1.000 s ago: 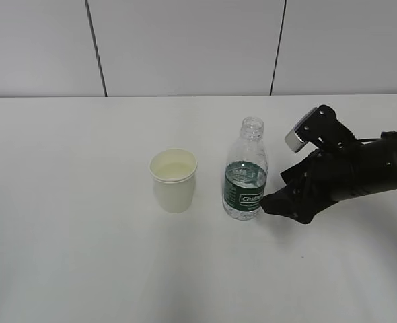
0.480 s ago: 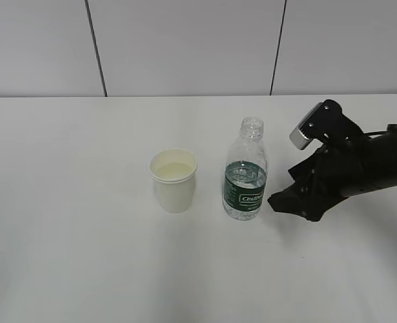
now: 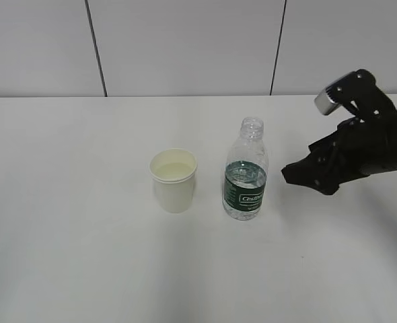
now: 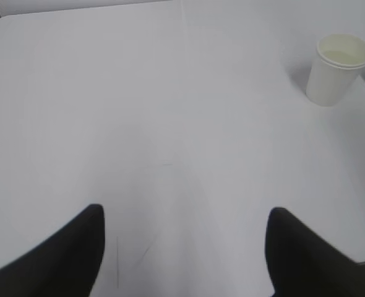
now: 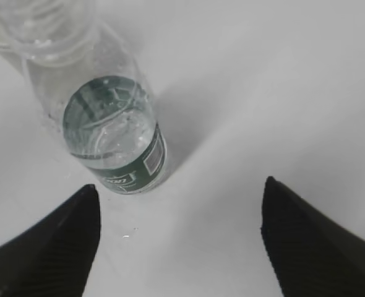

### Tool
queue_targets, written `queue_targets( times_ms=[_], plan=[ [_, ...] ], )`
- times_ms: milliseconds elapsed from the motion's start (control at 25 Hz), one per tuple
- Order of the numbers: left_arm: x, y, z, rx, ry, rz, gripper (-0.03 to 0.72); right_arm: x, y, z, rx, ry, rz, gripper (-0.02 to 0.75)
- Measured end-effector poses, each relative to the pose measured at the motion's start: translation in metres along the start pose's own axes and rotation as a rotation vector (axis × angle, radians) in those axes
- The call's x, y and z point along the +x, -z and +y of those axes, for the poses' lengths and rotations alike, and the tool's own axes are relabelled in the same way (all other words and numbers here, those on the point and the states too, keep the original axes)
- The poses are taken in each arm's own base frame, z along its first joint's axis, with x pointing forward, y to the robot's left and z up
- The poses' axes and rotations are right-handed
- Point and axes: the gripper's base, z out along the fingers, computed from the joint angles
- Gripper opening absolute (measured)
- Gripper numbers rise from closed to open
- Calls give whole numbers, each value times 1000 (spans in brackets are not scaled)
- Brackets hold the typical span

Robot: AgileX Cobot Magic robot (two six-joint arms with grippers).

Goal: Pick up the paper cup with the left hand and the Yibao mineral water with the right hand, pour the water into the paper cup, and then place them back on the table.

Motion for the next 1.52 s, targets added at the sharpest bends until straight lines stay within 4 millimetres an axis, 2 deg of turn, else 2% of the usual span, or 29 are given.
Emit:
queue_targets(
  times_ms=[320,600,760,960,1080,1200,1360,1520],
  plan=[
    [0,0,0,0,0,0,519,-13,28,-6,74,-16,-74,593],
    [0,0,0,0,0,0,518,-28,55,-1,123,-4,-152,593],
    [0,0,0,0,0,0,517,-33,79,-5,181,-8,-208,593],
    [0,0,0,0,0,0,503,-38,115,-5,324,-27,-356,593],
    [0,0,0,0,0,0,501,-30,126,-4,430,-67,-411,593],
    [0,0,0,0,1,0,501,-9,132,-3,550,-136,-373,593],
    [0,0,0,0,1,0,500,21,150,6,681,-206,-225,593],
    [0,0,0,0,1,0,493,39,177,29,691,-171,-82,593]
  ],
)
